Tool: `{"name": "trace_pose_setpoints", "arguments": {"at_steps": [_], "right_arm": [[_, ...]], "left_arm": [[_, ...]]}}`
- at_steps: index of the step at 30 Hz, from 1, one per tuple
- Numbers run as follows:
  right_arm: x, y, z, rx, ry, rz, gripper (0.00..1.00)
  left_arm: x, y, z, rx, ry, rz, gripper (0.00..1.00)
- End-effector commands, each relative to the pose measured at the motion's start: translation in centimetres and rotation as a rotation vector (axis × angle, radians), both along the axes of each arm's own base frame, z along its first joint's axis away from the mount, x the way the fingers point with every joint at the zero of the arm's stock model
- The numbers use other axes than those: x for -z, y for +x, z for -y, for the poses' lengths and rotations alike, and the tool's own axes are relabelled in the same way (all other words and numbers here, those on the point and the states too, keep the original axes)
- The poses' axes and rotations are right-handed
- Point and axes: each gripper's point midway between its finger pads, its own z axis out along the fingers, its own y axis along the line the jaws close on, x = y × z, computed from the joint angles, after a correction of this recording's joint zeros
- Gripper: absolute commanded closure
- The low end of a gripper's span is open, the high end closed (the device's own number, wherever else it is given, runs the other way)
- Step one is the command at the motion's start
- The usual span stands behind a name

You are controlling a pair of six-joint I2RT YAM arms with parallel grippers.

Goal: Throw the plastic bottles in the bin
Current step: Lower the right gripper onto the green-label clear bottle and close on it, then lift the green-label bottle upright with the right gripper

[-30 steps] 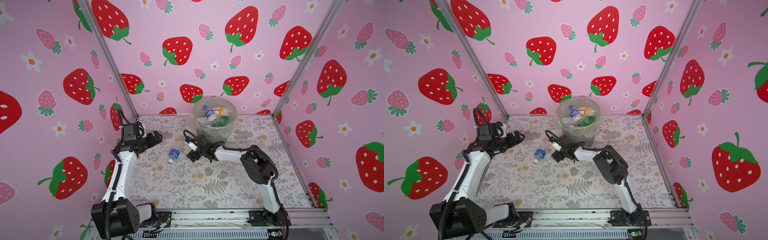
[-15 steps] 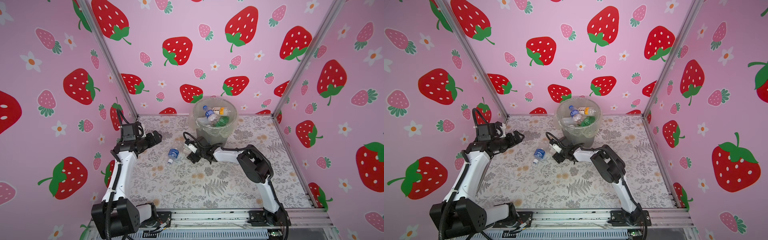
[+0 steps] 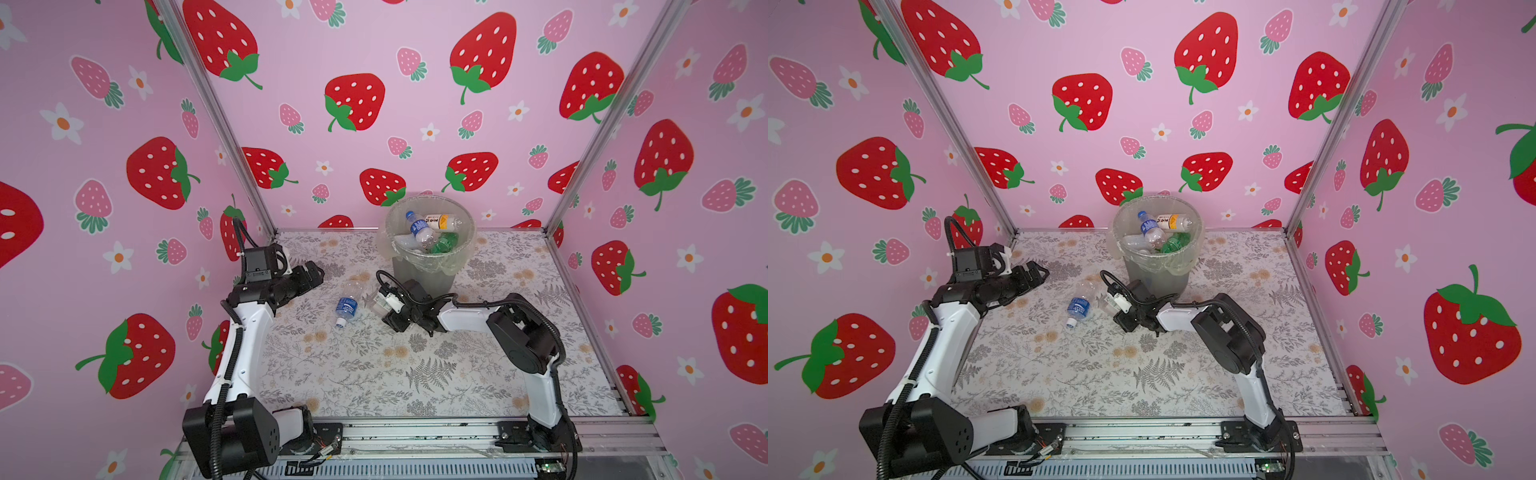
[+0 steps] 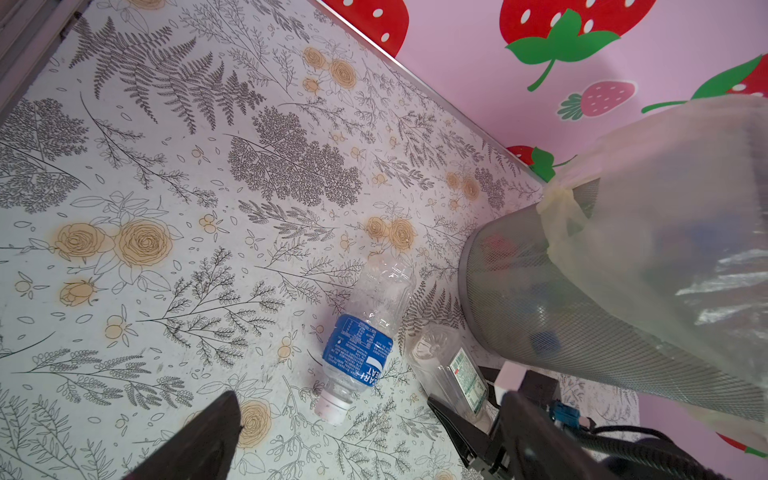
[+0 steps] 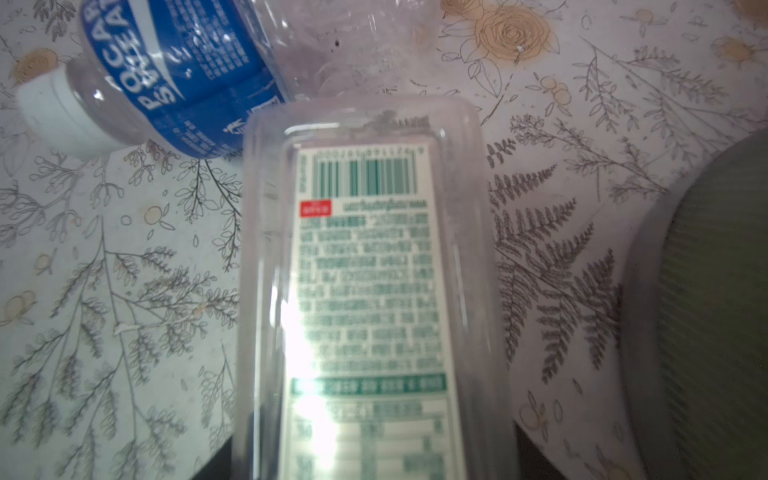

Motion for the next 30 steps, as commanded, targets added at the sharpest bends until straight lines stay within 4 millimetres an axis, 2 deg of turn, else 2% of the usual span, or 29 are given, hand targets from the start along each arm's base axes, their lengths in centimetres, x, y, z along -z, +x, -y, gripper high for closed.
{"name": "trace_pose_setpoints", "arguments": {"at_steps": [1, 13, 30], "right_arm": [[-3.2, -0.6, 0.2, 0.014, 0.075, 0.036, 0.40], [-8.8, -4.2, 5.4, 0.126, 0.178, 0.055, 0.41], [-18.5, -6.4, 14.1, 0.346, 0.372, 0.161, 0.41]], "left_arm": [[-0.6, 0.4, 0.0, 0.003, -0.016, 0.018, 0.01], [-0.3, 0.5, 0.0, 0.003, -0.017, 0.009, 0.01], [0.0, 0.6, 0.3, 0.013, -0.035, 0.005, 0.01]]}}
